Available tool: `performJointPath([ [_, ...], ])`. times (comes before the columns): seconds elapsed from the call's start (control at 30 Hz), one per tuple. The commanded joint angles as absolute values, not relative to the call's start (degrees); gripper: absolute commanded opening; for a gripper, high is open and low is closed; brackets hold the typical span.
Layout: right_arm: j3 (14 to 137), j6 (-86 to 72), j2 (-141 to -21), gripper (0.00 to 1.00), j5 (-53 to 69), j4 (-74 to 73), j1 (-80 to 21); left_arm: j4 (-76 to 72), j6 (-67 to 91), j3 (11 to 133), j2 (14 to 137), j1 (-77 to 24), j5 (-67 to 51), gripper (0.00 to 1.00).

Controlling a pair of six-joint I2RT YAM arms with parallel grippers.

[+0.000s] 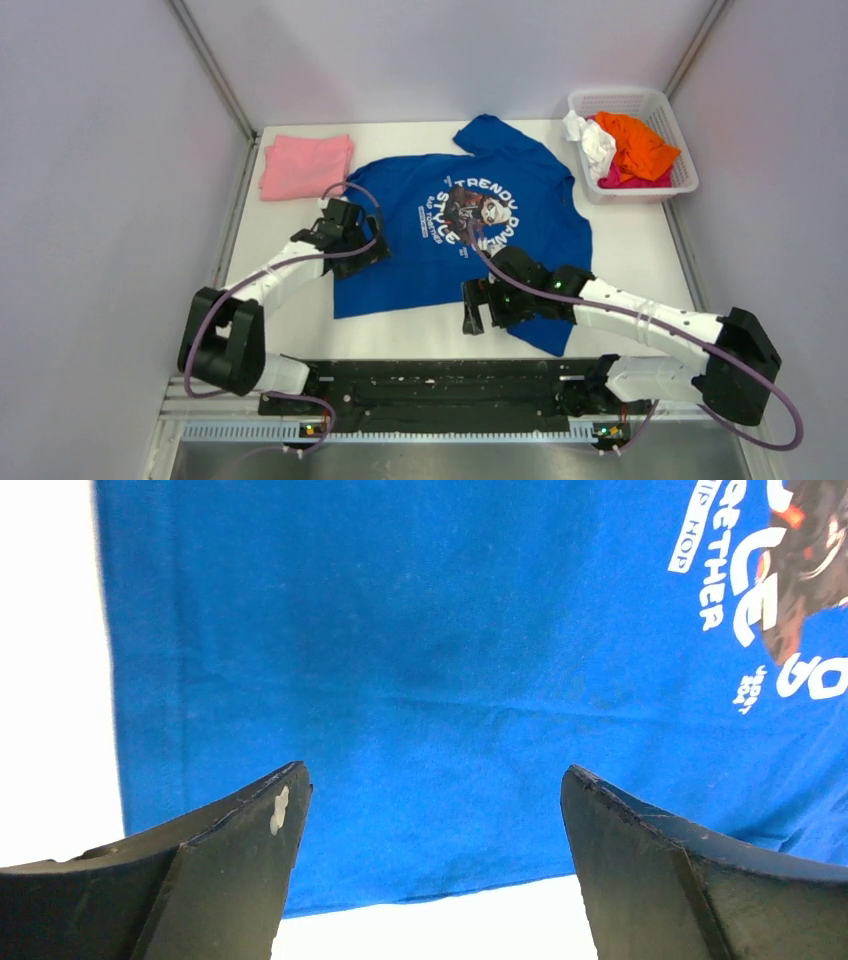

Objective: Fold and stack the t-shirts
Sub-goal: Grab the side of the flattened tshirt closest away from the robot with both arms

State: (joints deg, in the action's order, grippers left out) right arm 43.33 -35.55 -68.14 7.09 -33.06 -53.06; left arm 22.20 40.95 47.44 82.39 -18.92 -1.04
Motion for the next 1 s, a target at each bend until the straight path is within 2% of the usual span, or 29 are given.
performJointPath([
  [0.0,45.8,-36.2,-63.1,0.99,-4.2,-37.5,-50.2,28.0,43.7,46.5,74.0,-18.8,5.8,0.99],
  [0.17,42.5,-38.7,-59.4,0.99,-9.7,-40.1,-37.8,38.9,50.0,41.8,65.6,-18.8,13.3,0.99],
  [0.3,39.7,-40.1,-56.3,0.99,-15.3,-40.0,-33.1,44.2,55.9,36.4,61.3,-18.8,15.9,0.98],
  [0.33,39.4,-40.0,-55.9,0.99,-15.8,-39.8,-32.2,44.4,57.1,35.2,60.8,-18.8,15.5,0.97],
  [0.43,38.7,-39.1,-56.2,0.99,-16.3,-38.9,-31.2,44.3,61.1,32.3,60.4,-18.8,15.4,0.81],
  [0.73,37.9,-37.1,-59.9,0.99,-14.8,-36.3,-31.1,40.3,69.7,30.9,59.9,-18.8,20.2,0.64],
  [0.83,37.2,-37.2,-59.8,0.99,-15.1,-36.0,-31.1,40.2,70.5,31.9,62.8,-18.8,20.1,0.57],
  [0.97,36.9,-37.2,-59.5,0.99,-15.4,-36.2,-31.0,39.5,71.0,33.1,67.4,-18.9,18.6,0.52],
])
